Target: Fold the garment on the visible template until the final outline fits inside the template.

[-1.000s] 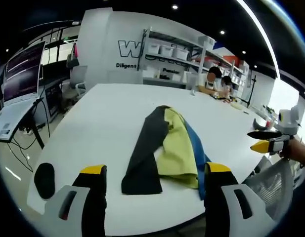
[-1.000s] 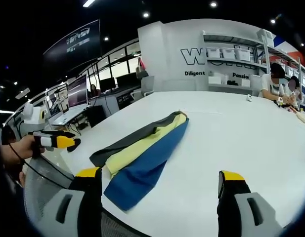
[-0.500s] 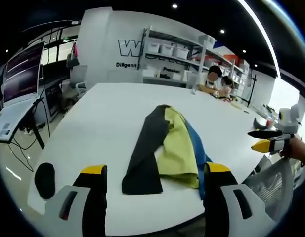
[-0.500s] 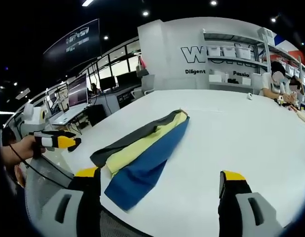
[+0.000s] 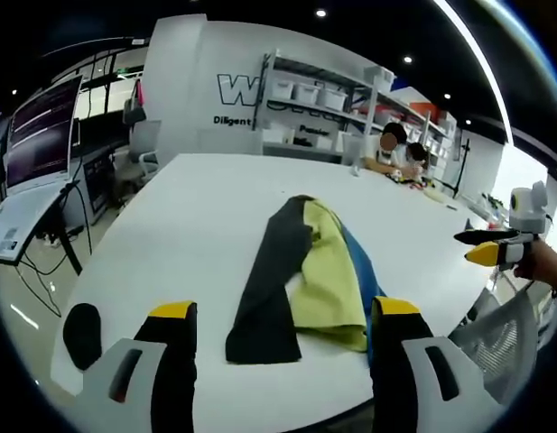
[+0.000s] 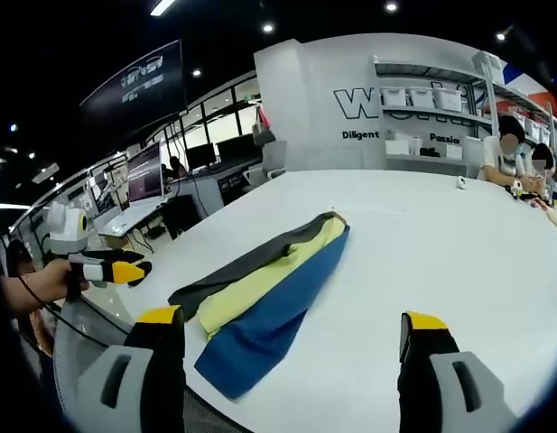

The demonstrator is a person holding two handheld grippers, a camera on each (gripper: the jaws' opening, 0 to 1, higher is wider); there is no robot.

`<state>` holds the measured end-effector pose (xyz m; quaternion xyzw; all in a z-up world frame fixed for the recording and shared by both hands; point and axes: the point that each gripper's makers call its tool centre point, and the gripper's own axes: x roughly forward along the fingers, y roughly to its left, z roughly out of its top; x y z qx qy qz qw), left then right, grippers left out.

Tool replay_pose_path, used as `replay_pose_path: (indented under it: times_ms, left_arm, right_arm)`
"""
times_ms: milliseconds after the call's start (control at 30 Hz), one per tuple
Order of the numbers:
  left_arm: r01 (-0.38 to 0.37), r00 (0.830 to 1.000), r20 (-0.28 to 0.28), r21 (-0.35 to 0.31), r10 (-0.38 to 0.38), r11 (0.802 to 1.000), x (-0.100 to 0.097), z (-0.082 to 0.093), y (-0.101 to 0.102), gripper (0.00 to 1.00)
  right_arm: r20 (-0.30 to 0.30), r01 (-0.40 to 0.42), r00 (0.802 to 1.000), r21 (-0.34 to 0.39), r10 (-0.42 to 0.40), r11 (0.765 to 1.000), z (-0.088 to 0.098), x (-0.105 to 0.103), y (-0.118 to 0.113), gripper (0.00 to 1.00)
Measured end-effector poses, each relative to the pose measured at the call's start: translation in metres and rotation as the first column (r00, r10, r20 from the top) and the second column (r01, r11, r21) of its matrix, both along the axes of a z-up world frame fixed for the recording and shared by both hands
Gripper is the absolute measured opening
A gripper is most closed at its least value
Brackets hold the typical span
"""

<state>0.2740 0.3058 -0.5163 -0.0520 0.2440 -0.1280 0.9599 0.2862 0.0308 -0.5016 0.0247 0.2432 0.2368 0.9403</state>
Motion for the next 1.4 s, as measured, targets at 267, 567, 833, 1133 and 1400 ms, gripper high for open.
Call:
replay_pose_path:
  times_ms: [267, 567, 833, 1133, 1400]
  left_arm:
    - [0.002, 1.000, 0.015, 0.008, -0.002, 1.000, 0.018, 0.008, 0.002, 0.73]
    - [-0.005, 1.000, 0.010, -0.043, 0.006, 0.999, 0.036, 0.010, 0.004, 0.72]
    - [0.029, 1.000, 0.013, -0.033, -0.028, 0.999, 0.065, 0.011, -0.002, 0.70]
    - [0.064, 0.998, -0.011, -0.018, -0.064, 0.998, 0.090, 0.000, -0.012, 0.68]
    - [0.129, 0.991, -0.032, 0.043, -0.128, 0.991, 0.108, -0.015, -0.031, 0.65]
  right_arm:
    - [-0.007, -0.047, 0.999, -0.019, 0.047, 0.999, 0.002, 0.015, 0.011, 0.99]
    - [-0.023, -0.069, 0.997, -0.031, 0.069, 0.997, -0.002, 0.029, 0.020, 0.96]
    - [-0.049, -0.075, 0.996, -0.022, 0.074, 0.997, -0.012, 0.055, 0.029, 0.94]
    - [-0.076, -0.111, 0.991, -0.049, 0.107, 0.993, -0.026, 0.076, 0.041, 0.90]
    - [-0.089, -0.137, 0.987, -0.042, 0.133, 0.990, -0.038, 0.095, 0.052, 0.89]
